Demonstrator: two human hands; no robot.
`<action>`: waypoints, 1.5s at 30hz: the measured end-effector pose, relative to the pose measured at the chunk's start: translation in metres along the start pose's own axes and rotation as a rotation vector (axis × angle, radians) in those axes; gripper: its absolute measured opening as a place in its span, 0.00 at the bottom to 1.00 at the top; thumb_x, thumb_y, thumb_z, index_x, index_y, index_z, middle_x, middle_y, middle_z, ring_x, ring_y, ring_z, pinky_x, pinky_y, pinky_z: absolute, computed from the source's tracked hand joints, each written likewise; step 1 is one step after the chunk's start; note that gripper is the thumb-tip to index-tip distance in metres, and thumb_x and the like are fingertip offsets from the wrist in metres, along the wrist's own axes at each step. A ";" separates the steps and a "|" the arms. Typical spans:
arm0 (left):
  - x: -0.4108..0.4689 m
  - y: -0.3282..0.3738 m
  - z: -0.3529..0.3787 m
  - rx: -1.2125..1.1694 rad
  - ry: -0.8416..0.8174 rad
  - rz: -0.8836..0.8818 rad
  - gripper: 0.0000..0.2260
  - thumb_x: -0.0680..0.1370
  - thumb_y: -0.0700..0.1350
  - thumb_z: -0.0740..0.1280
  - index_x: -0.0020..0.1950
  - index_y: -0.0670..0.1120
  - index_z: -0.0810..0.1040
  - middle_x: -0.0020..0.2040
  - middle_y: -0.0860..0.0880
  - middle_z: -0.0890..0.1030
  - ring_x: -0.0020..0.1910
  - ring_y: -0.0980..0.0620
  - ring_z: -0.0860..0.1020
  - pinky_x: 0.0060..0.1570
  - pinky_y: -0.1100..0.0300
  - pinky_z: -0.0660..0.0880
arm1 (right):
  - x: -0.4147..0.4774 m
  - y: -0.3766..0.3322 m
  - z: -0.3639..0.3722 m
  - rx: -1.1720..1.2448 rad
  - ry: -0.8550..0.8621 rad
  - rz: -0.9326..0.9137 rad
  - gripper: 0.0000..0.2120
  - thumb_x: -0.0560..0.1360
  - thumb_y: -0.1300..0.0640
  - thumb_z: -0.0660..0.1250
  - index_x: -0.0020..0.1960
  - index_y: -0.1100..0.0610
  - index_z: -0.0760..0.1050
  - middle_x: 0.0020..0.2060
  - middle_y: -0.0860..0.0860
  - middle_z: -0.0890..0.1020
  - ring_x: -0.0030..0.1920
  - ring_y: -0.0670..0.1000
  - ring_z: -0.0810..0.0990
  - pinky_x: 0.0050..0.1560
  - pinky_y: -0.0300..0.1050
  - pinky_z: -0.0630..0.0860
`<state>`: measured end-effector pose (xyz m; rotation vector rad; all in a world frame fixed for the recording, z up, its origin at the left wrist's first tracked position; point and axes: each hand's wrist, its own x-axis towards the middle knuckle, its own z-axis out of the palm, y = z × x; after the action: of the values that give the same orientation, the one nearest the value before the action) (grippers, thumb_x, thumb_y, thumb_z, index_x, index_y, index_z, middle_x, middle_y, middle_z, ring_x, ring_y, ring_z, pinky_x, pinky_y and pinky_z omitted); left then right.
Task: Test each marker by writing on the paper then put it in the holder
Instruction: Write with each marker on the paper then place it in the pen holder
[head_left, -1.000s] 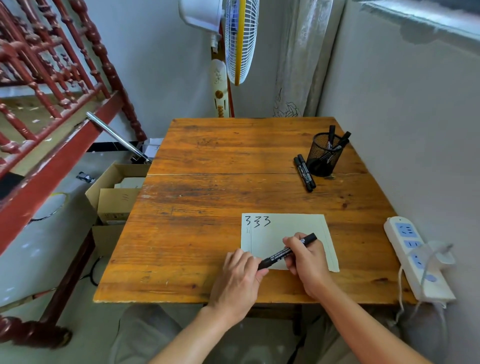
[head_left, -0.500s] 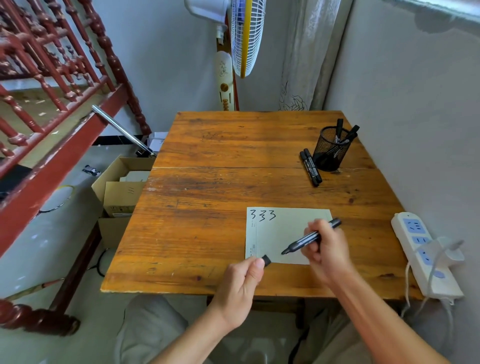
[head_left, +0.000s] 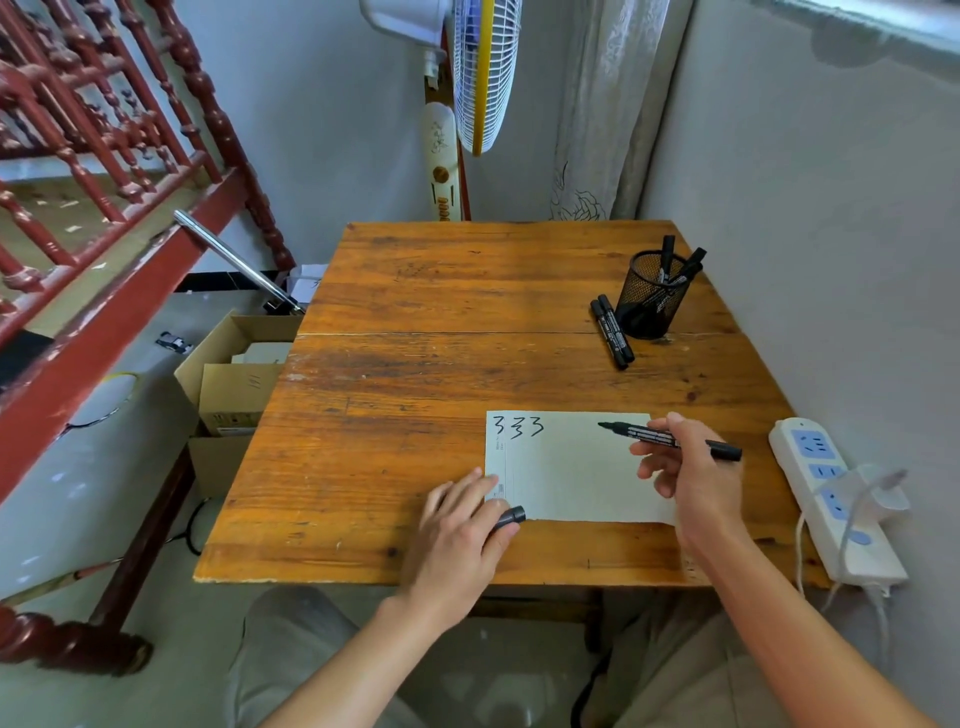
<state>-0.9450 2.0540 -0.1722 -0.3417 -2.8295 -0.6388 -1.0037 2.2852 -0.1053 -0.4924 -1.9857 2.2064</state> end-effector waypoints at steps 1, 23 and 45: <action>-0.001 0.001 0.001 0.018 0.011 0.020 0.13 0.78 0.54 0.61 0.53 0.48 0.80 0.61 0.48 0.78 0.64 0.48 0.71 0.62 0.48 0.69 | 0.004 0.000 0.000 -0.034 0.016 -0.019 0.11 0.79 0.53 0.64 0.47 0.59 0.80 0.34 0.54 0.84 0.29 0.47 0.79 0.28 0.38 0.69; -0.004 0.007 0.006 0.103 0.062 0.062 0.14 0.76 0.54 0.62 0.52 0.47 0.81 0.55 0.45 0.78 0.59 0.48 0.71 0.54 0.52 0.74 | 0.039 0.043 0.052 -0.373 -0.112 -0.243 0.11 0.77 0.56 0.68 0.38 0.60 0.76 0.29 0.53 0.82 0.25 0.50 0.79 0.28 0.42 0.76; -0.004 0.008 0.005 0.092 0.080 0.057 0.12 0.75 0.54 0.64 0.51 0.47 0.81 0.56 0.46 0.78 0.59 0.46 0.73 0.52 0.51 0.77 | 0.030 0.044 0.041 -0.357 -0.084 -0.219 0.11 0.76 0.63 0.66 0.35 0.61 0.74 0.27 0.54 0.80 0.24 0.48 0.77 0.25 0.42 0.74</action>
<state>-0.9397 2.0627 -0.1747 -0.3710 -2.7508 -0.4973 -1.0403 2.2501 -0.1500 -0.2060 -2.3627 1.7807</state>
